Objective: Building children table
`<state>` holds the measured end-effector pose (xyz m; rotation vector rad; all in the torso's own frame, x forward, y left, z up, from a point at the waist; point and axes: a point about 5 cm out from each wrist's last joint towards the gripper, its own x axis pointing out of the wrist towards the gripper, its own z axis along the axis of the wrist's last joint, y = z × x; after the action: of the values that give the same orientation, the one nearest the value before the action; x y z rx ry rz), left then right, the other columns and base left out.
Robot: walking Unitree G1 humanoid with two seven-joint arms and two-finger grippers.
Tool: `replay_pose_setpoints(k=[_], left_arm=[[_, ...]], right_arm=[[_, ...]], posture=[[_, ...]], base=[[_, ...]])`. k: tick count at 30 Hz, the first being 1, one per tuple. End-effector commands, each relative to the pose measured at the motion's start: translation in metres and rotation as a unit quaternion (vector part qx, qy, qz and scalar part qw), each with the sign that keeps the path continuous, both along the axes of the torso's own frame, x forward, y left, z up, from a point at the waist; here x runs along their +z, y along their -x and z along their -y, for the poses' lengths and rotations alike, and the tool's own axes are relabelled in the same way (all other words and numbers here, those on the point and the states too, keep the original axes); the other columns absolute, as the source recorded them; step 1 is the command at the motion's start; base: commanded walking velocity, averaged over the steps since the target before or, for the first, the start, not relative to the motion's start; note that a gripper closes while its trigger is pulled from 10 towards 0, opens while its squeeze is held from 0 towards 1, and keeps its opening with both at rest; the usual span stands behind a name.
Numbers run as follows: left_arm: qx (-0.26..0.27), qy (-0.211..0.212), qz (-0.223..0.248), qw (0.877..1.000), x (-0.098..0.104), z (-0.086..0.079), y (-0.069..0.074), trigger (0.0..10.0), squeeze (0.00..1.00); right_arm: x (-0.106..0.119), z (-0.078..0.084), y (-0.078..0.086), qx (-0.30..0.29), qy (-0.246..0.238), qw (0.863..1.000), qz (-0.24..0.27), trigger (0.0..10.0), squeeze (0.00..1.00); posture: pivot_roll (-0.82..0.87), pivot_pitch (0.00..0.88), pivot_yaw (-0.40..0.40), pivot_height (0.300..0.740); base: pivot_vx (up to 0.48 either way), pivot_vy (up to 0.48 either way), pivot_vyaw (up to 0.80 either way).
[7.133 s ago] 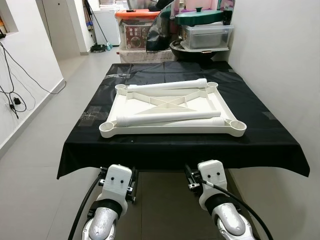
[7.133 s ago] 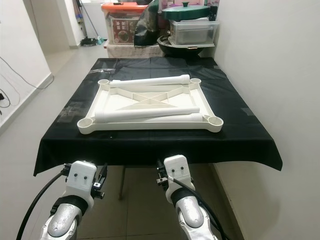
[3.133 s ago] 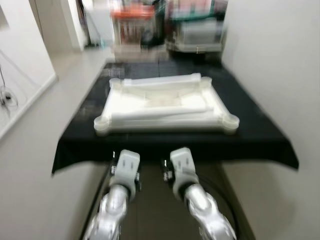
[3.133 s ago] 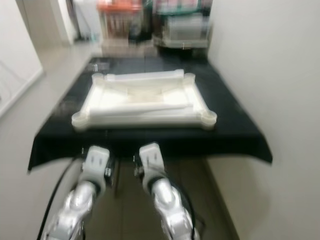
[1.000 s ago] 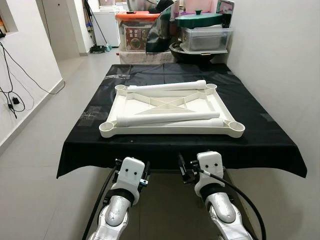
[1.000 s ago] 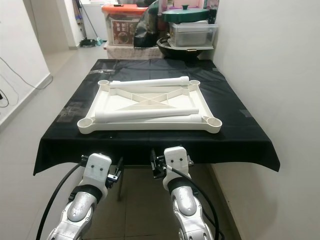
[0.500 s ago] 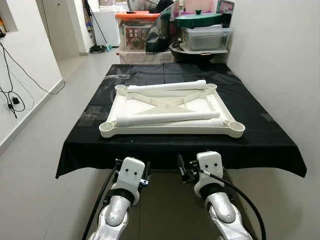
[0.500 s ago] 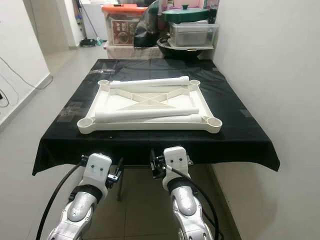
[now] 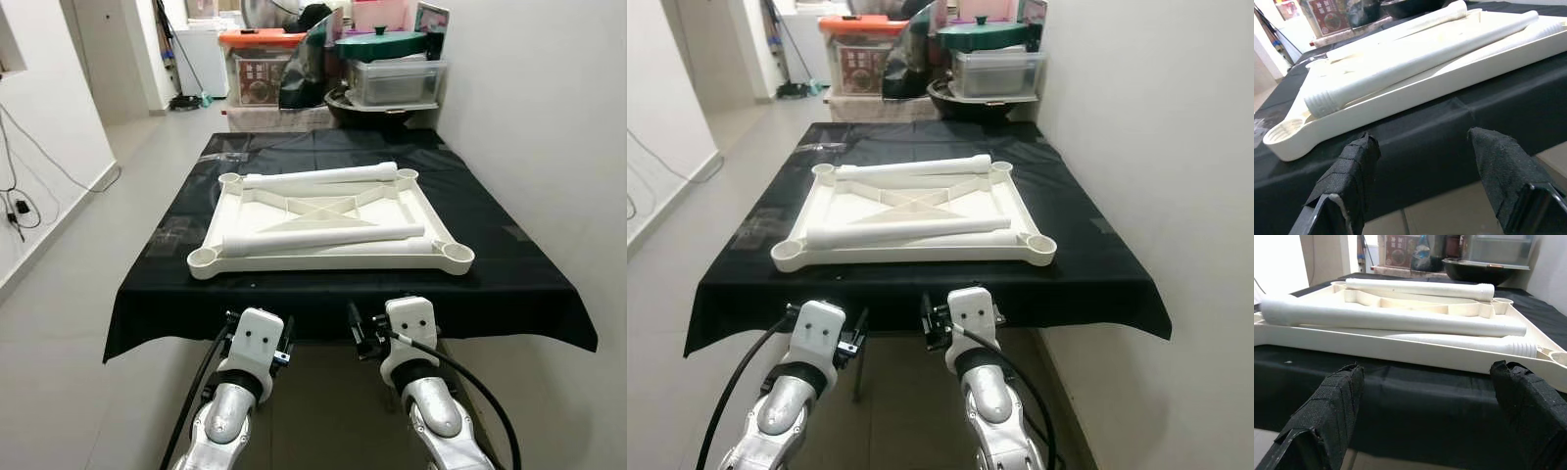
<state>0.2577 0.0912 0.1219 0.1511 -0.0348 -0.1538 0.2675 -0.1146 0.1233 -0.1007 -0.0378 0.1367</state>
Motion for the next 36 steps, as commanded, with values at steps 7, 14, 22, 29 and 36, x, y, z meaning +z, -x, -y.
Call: replay_pose_setpoints(k=[7, 14, 22, 29, 36], left_arm=[[-0.001, -0.011, 0.004, 1.0, -0.001, -0.004, 0.0, 10.0, 0.0], [-0.002, -0.012, 0.006, 1.0, 0.0, -0.003, 0.0, 10.0, 0.0], [-0.003, -0.017, 0.011, 1.0, 0.001, -0.001, 0.001, 10.0, 0.0], [0.0, -0.018, 0.019, 1.0, 0.005, -0.002, 0.001, 10.0, 0.0], [0.02, -0.002, 0.046, 0.999, 0.022, -0.012, -0.004, 10.0, 0.0]], right_arm=[[-0.001, -0.004, 0.0, 0.002, -0.006, 1.0, -0.001, 10.0, 0.0], [-0.001, -0.003, 0.0, 0.003, -0.005, 1.0, 0.001, 10.0, 0.0], [-0.001, -0.002, 0.001, 0.001, -0.007, 1.0, 0.002, 10.0, 0.0], [-0.001, -0.003, 0.001, -0.001, -0.009, 1.0, 0.004, 10.0, 0.0], [0.002, -0.001, 0.002, -0.006, -0.016, 1.0, 0.015, 10.0, 0.0]], posture=[[0.03, 0.0, 0.0, 0.74], [0.03, 0.0, 0.001, 0.74], [0.03, 0.0, 0.0, 0.74], [0.04, 0.0, 0.002, 0.74], [0.04, 0.0, -0.002, 0.74]], base=[[0.266, 0.0, 0.0], [0.266, 0.0, 0.0], [0.269, 0.0, 0.0], [0.268, 0.0, 0.0], [0.152, 0.0, 0.0]])
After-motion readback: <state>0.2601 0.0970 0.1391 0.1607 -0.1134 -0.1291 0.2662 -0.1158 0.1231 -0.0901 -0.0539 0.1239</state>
